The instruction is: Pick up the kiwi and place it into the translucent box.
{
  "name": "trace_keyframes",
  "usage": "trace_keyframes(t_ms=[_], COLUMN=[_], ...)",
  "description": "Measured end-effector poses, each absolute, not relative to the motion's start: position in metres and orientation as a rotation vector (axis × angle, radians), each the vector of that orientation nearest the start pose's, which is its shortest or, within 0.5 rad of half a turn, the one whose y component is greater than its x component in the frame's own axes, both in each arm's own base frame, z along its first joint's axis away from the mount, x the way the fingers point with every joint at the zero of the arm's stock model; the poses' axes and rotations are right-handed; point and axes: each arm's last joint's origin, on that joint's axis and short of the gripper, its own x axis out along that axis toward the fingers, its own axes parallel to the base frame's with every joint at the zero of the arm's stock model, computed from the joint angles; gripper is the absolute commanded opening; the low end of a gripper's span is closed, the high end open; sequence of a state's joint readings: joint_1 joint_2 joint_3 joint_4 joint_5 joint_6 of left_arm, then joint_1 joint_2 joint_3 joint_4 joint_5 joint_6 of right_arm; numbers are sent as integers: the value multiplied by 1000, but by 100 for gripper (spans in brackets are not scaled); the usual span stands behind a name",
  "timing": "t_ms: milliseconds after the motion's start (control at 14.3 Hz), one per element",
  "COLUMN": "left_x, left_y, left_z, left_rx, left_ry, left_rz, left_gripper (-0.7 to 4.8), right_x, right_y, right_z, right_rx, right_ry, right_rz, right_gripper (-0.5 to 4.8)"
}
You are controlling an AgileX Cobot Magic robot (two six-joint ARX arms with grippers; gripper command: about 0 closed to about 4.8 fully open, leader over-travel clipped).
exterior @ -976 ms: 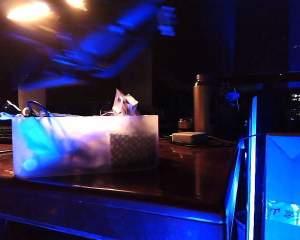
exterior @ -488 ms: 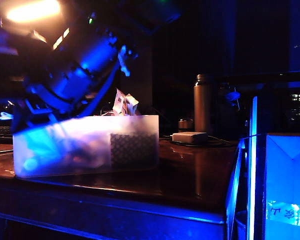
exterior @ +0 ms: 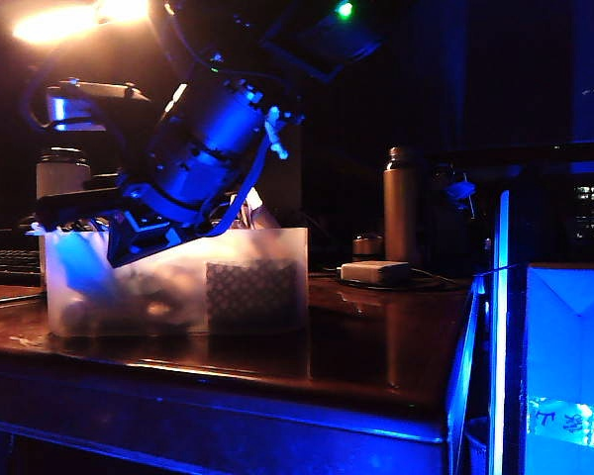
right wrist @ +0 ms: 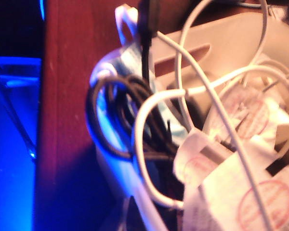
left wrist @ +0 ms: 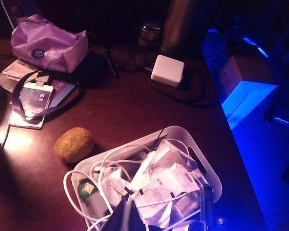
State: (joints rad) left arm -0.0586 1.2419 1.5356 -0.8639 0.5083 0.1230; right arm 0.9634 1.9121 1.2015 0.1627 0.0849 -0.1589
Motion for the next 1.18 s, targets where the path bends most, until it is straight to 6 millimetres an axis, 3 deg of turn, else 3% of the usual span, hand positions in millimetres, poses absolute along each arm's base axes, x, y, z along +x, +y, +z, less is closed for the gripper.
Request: trace_keyframes(t_ms=[139, 279, 348, 418, 557, 697, 836, 906, 1185], left_x=[229, 229, 230, 236, 258, 290, 326, 354, 423], left_y=[-28, -28, -28, -27, -26, -26, -28, -30, -34], left_z=[432, 432, 431, 430, 420, 400, 372, 350, 315], left_rx=[-12, -12, -12, -4, 13, 24, 22, 11, 49], left_ry=[527, 527, 526, 516, 535, 591, 635, 657, 684], left_rz=[-584, -584, -584, -566, -479, -410, -395, -390, -403], left_gripper=[-3, -3, -3, -3, -3, -3, -3, -3, -1], right_x=[233, 222, 221, 227, 237, 250, 263, 265, 264], right_y=[336, 324, 309, 281, 235, 197, 175, 172, 174], right_z=[213, 264, 290, 323, 353, 370, 373, 372, 371], right_rx=[-392, -322, -288, -238, -212, -211, -215, -215, -214], right_ry=[371, 240, 177, 97, 71, 97, 153, 171, 174], right_rz=[934, 940, 922, 856, 743, 631, 608, 617, 639], right_gripper=[-1, -1, -1, -1, -1, -1, -1, -1, -1])
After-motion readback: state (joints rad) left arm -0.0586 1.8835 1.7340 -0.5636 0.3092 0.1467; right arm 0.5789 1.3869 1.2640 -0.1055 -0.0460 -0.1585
